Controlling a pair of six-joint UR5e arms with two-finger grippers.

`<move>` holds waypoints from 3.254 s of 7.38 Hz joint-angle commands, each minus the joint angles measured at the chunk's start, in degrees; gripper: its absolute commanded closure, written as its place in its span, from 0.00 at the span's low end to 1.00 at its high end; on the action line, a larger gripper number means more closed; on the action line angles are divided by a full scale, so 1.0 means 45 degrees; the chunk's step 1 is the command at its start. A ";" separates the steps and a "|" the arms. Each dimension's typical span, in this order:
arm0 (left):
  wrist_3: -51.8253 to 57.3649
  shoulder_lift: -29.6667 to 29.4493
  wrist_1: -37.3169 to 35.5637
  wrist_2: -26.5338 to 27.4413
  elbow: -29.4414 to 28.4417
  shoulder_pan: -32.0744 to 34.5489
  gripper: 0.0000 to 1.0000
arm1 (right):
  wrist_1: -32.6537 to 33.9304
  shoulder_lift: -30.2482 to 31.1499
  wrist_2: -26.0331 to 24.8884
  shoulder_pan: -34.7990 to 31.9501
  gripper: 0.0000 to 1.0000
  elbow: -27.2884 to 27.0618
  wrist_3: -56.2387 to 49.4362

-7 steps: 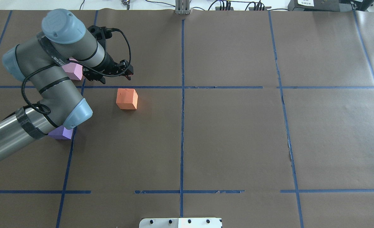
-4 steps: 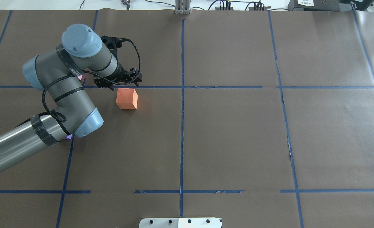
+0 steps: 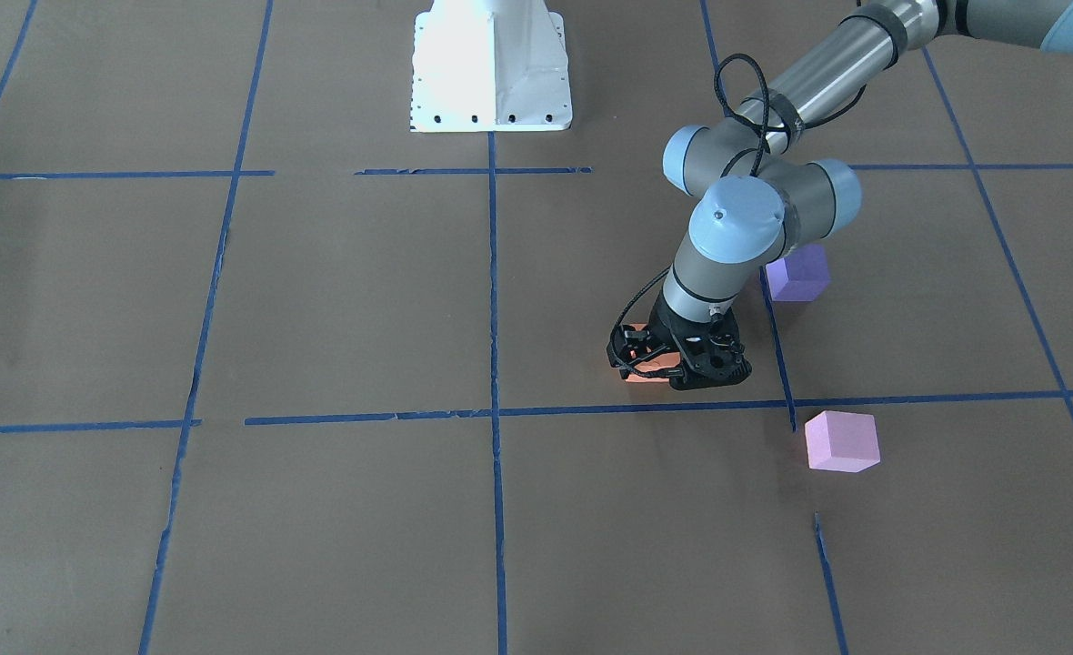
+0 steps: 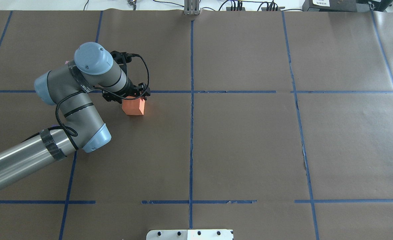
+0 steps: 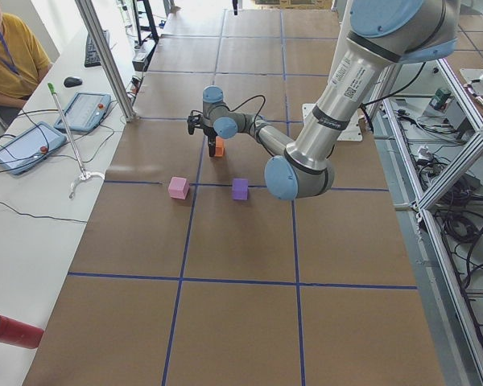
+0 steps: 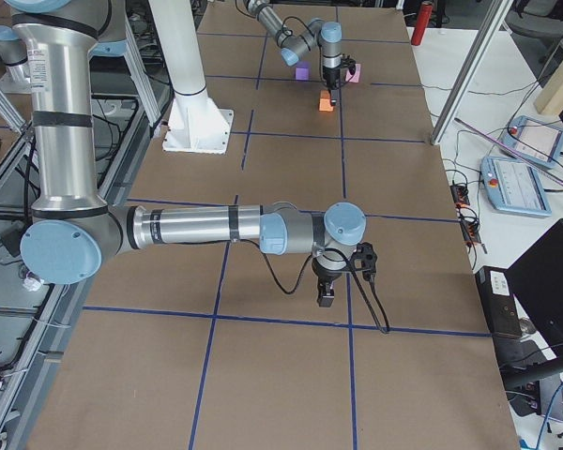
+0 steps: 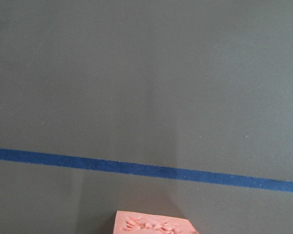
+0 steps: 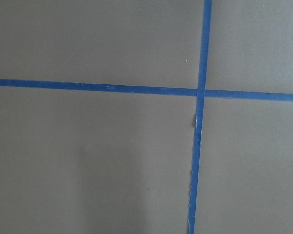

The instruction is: Arrange blocks in a line

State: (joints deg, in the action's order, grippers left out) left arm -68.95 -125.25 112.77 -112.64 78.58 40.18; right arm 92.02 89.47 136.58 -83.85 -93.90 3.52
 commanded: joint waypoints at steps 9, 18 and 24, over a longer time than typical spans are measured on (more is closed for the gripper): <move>0.4972 0.3185 -0.1428 -0.1180 0.1763 0.3123 0.79 | 0.0000 0.0000 0.0000 0.0000 0.00 0.0008 0.0000; 0.4893 0.3086 -0.1348 -0.1258 0.1230 0.2439 0.00 | 0.0000 0.0000 0.0000 0.0000 0.00 0.0008 0.0000; 0.8977 0.3358 -0.3470 -0.2097 0.3026 0.6023 0.00 | 0.0000 0.0000 0.0000 0.0000 0.00 0.0008 0.0000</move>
State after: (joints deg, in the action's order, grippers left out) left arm -37.01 -110.62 101.40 -121.70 90.69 61.81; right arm 92.02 89.47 136.58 -83.85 -93.90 3.51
